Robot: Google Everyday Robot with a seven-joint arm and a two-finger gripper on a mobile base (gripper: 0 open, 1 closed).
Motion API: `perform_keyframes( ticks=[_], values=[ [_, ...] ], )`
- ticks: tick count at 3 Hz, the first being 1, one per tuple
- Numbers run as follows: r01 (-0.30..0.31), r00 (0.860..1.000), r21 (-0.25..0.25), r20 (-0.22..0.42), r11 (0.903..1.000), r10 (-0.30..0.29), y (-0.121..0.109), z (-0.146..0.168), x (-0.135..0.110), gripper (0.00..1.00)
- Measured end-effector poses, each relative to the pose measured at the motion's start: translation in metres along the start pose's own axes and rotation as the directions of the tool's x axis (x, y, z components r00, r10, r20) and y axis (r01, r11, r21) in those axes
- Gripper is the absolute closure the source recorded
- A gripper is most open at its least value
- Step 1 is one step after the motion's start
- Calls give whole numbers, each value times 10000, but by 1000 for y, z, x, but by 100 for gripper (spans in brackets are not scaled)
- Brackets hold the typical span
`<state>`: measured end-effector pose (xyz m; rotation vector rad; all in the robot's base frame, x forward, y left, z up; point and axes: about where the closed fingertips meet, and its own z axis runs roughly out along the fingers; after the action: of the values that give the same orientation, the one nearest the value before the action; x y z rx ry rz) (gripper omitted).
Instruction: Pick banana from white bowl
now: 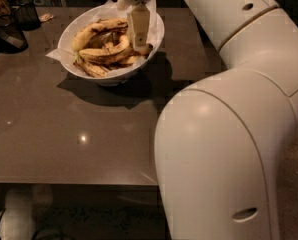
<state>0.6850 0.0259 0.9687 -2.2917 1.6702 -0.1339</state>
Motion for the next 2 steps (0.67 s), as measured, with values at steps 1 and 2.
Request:
perform_keyframes(
  ticks=[1,2],
  values=[
    [-20,9997,-328,-238,9995,12,0,17,-3,24],
    [-120,9995,-597,-296,9981,102,2,30,-5,32]
  ],
)
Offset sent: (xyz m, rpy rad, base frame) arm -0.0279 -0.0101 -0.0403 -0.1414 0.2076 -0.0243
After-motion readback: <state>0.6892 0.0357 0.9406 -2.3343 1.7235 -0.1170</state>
